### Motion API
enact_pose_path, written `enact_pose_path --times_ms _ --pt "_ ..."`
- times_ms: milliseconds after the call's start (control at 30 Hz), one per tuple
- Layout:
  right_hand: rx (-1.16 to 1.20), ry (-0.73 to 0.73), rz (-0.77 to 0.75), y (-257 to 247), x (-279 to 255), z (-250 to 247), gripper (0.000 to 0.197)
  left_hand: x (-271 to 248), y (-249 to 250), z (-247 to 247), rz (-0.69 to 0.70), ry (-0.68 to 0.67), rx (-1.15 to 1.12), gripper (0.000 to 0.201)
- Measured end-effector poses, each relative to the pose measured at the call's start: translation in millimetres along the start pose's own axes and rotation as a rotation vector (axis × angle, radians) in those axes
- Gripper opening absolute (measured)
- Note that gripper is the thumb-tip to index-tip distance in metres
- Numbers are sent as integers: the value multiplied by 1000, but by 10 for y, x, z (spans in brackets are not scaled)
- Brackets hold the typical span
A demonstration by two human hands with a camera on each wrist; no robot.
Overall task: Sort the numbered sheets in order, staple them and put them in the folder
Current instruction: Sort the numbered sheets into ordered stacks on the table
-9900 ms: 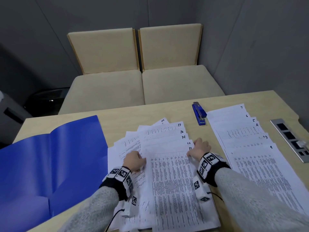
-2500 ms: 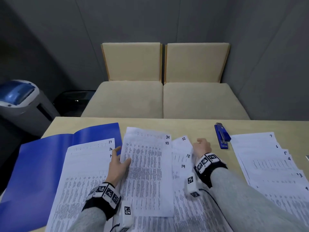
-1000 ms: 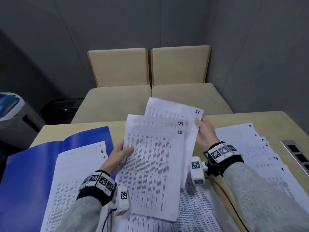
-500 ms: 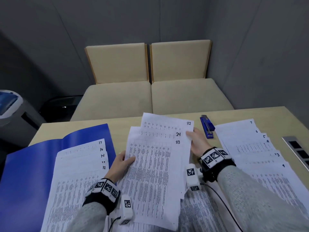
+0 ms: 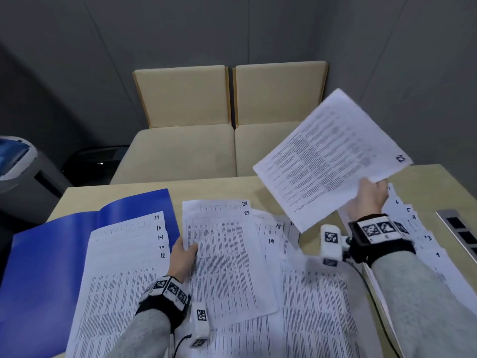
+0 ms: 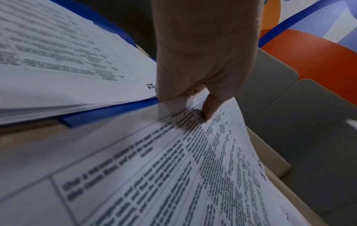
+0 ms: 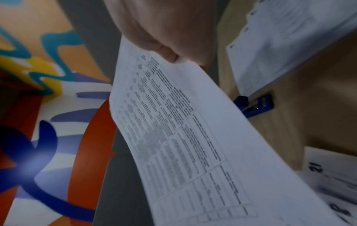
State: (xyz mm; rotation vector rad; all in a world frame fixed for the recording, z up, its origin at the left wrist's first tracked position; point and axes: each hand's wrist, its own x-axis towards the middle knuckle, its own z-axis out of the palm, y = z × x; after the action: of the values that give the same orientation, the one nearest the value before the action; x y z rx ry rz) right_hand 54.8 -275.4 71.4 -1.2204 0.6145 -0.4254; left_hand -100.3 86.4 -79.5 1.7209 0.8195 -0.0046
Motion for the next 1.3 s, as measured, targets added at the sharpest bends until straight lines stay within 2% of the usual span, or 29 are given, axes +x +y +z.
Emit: enact_pose_path --times_ms 67,100,167,200,267,300,367,400,433,467,500,667,767,800,900,967,1067,1133,1233,1300 --pt "-108 15 87 56 73 -65 43 92 -70 7 -13 3 11 43" --pt "-206 -27 121 136 61 -82 44 87 -56 12 -27 -8 9 44" --pt "-434 -198 200 427 -72 -113 36 56 3 18 -35 -32 -3 39" --pt "-479 -342 288 607 -152 -145 28 30 40 12 -42 -49 -10 33" --pt "-551 -534 437 1009 -305 -226 18 47 61 -9 -69 -93 -40 24" --pt "-634 -595 474 1299 -324 -289 17 68 43 -23 -79 -121 -47 24" --pt "-779 -711 515 1683 -454 -340 35 187 -66 -59 -109 -132 -53 30" --pt "-823 -763 508 1744 -571 -328 36 261 -140 -63 -122 -123 -65 34" --pt "-841 -782 516 1701 -726 -292 24 259 -145 -70 -133 -132 -69 36" --pt "-864 -793 505 1742 -778 -265 11 175 -60 -73 -142 -136 -68 36" --pt "-892 -786 488 1665 -875 -211 10 116 -16 -75 -139 -139 -64 33" --pt "-947 -732 408 1594 -1022 -12 13 -80 127 -68 -157 -122 -85 25" --pt "-984 -731 375 1560 -1075 81 13 104 -110 -39 -208 -128 -135 25" --pt "-997 -737 362 1561 -1089 105 12 283 -327 -23 -226 -127 -157 32" --pt "-1047 -735 343 1548 -1119 175 3 532 -650 19 -248 -142 -180 74" --pt "-1073 -743 328 1562 -1117 199 13 495 -590 38 -211 -132 -121 83" --pt "-1110 -747 311 1605 -1104 211 18 27 -65 25 -137 -144 -23 64" --pt "-1102 -760 301 1598 -1101 200 23 -104 47 31 -97 -155 44 46" --pt "-1116 -768 205 1546 -1026 139 35 -136 80 10 -24 -136 162 49" --pt "-1266 -643 52 1489 -895 22 45 -133 96 -22 23 -104 211 53"
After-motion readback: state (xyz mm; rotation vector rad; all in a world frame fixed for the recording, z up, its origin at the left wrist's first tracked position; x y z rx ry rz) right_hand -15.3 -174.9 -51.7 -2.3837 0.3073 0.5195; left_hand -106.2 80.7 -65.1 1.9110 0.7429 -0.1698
